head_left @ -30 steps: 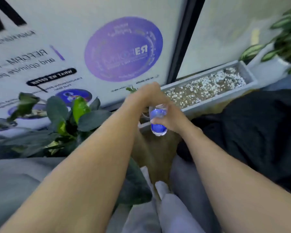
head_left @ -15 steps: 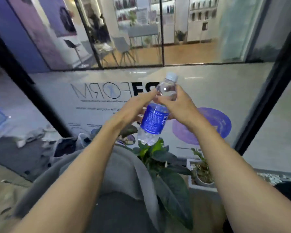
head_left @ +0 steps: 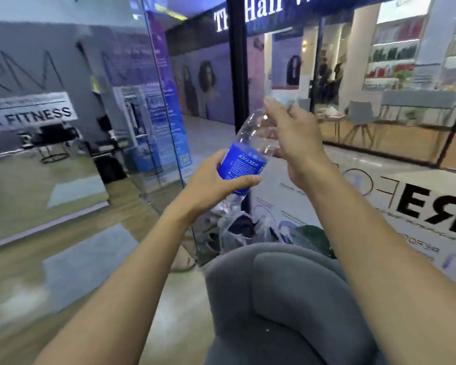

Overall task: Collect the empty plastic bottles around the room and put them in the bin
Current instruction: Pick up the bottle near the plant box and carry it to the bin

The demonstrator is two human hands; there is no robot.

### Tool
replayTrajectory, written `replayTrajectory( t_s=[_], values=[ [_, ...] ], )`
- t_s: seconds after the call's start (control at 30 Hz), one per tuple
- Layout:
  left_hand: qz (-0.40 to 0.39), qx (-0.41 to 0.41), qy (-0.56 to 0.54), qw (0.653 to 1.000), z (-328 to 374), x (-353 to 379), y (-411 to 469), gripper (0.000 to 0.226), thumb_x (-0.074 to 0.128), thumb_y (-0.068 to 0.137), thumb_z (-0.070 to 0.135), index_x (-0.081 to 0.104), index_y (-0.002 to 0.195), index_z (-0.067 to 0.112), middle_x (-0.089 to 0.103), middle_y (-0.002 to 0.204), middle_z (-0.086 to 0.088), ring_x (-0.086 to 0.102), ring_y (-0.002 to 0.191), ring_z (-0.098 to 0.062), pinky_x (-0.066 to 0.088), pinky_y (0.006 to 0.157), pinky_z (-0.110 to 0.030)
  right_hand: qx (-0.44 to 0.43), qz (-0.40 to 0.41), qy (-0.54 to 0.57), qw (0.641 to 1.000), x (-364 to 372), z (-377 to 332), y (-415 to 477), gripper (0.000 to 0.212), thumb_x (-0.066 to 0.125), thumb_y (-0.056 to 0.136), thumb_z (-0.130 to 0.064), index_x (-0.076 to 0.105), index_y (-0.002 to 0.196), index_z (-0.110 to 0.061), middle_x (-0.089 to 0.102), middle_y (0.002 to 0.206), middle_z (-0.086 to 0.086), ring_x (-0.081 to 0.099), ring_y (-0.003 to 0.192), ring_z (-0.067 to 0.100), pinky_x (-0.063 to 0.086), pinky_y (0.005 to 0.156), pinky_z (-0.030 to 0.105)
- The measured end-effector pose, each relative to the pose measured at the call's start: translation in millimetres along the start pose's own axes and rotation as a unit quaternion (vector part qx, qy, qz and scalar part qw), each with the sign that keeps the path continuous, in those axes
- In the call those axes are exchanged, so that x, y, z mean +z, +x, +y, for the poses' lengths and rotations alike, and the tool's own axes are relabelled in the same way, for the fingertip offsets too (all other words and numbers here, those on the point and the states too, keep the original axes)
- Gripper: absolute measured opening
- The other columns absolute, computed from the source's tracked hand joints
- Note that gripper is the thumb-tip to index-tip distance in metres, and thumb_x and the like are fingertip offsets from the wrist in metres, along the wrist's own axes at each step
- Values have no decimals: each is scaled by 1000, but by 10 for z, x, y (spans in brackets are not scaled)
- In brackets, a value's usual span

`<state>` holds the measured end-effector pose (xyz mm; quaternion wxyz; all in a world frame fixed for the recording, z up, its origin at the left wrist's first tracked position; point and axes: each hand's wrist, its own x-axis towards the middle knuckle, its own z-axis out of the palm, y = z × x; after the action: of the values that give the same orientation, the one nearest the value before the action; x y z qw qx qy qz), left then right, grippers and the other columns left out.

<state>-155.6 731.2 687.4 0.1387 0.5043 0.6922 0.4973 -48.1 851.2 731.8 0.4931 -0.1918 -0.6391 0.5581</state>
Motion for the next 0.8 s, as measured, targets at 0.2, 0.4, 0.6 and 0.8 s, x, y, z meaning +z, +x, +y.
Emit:
replayTrajectory(
  t_s=[0.2,0.4,0.6,0.8],
  values=[
    [170,-68,148,972,-585,-954,-425,61,88,65,33,55,114,17,68,104,3,63,90,-16,46,75,-29,-26,-69,44,996,1410,122,-31,43,65,64,-62,65,73,-20,65,74,-1,57,71,18,54,72,53],
    [333,-160,161,915,-1107,-1921,-1041,57,82,62,12,57,113,18,66,99,2,61,81,-17,47,65,-10,9,-164,93,982,2832,300,-462,45,61,61,-67,65,78,-25,70,81,-8,65,78,14,56,83,57],
    [443,-218,-174,852,-1721,-3148,-1657,66,61,69,-21,49,127,8,65,95,-9,59,70,-23,57,77,-41,3,-257,133,957,4355,349,-970,32,65,71,-58,62,80,-27,67,79,-10,63,79,16,56,86,55],
    [514,-212,-233,798,-2309,-4403,-2237,59,44,75,-18,50,129,6,58,114,-14,60,83,-25,56,76,-39,-3,-320,153,935,5862,348,-1448,23,67,81,-46,61,80,-24,66,79,-6,59,75,13,55,82,54]
  ],
)
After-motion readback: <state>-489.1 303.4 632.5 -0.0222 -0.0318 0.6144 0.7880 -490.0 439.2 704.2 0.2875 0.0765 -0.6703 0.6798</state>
